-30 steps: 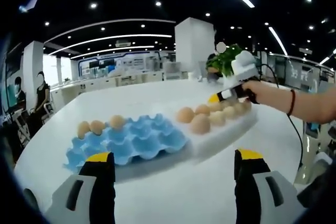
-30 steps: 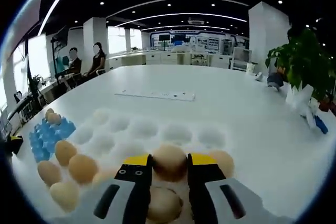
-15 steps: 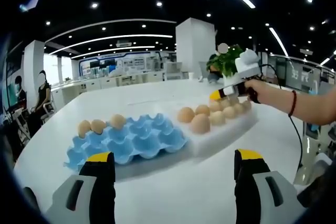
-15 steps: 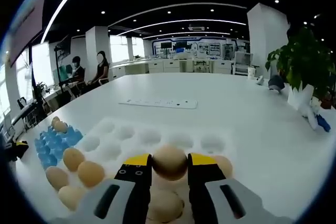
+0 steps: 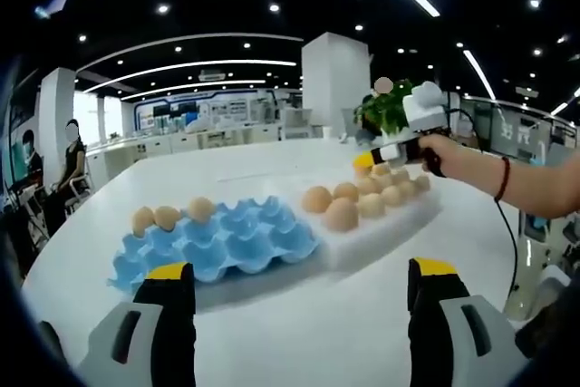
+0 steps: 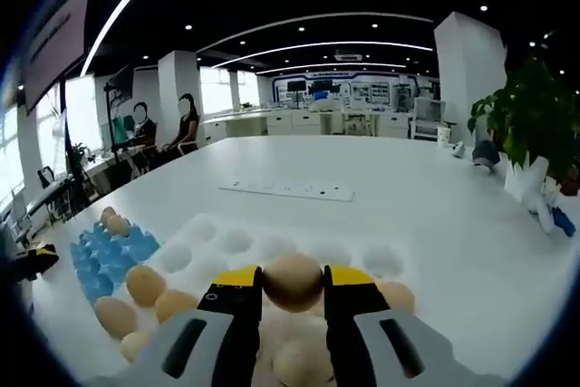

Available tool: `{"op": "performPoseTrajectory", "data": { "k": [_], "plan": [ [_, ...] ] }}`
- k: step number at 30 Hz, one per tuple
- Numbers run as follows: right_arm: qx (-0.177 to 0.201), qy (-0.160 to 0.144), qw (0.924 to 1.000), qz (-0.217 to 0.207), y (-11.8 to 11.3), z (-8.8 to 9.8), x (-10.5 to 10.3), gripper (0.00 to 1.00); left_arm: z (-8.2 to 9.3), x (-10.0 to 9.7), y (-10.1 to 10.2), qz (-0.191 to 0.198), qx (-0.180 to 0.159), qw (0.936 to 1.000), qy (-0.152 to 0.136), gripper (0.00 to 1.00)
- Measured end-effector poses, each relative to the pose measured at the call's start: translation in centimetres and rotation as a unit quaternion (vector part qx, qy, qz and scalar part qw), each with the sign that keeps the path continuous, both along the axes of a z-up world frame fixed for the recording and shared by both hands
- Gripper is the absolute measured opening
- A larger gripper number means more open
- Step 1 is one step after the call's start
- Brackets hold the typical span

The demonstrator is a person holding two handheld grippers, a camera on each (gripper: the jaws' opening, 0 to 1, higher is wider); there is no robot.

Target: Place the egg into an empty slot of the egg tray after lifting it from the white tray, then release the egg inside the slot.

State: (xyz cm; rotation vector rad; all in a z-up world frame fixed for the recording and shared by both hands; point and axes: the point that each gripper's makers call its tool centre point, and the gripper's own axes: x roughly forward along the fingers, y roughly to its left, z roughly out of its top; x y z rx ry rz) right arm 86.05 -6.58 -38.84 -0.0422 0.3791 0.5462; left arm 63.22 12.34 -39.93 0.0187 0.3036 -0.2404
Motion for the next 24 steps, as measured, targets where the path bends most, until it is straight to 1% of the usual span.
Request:
{"op": "performPoseTrajectory", "data": {
  "k": [5, 10, 14, 18, 21, 24],
  "plan": [
    [0.0, -0.001, 0.9996, 0.027, 1.9, 0.3, -0.6, 0.28, 0.2, -0.1, 0.0, 0.001, -0.002, 1.0, 0.001, 1.0],
    [-0.001, -0.006, 0.9986, 0.052, 4.2, 0.6, -1.9, 0.28, 0.5, -0.3, 0.1, 0.004, -0.001, 1.0, 0.001, 1.0],
    [-0.003, -0.007, 0.9976, 0.069, 5.8, 0.7, -2.4, 0.28, 0.9, -0.7, 0.0, -0.001, 0.006, 1.0, 0.0, 1.0],
    [-0.004, -0.005, 0.9957, 0.093, 7.7, 0.7, -3.4, 0.28, 0.9, -1.1, 0.0, -0.006, 0.015, 0.9998, 0.013, 1.0],
    [-0.004, -0.008, 0.9941, 0.108, 9.1, 0.8, -3.9, 0.28, 0.7, -1.2, 0.2, -0.004, 0.017, 0.9997, 0.02, 1.0],
    [0.001, -0.004, 0.9926, 0.122, 10.3, 1.0, -4.5, 0.28, 0.4, -1.3, 0.4, -0.003, 0.018, 0.9994, 0.028, 1.0]
  ]
}}
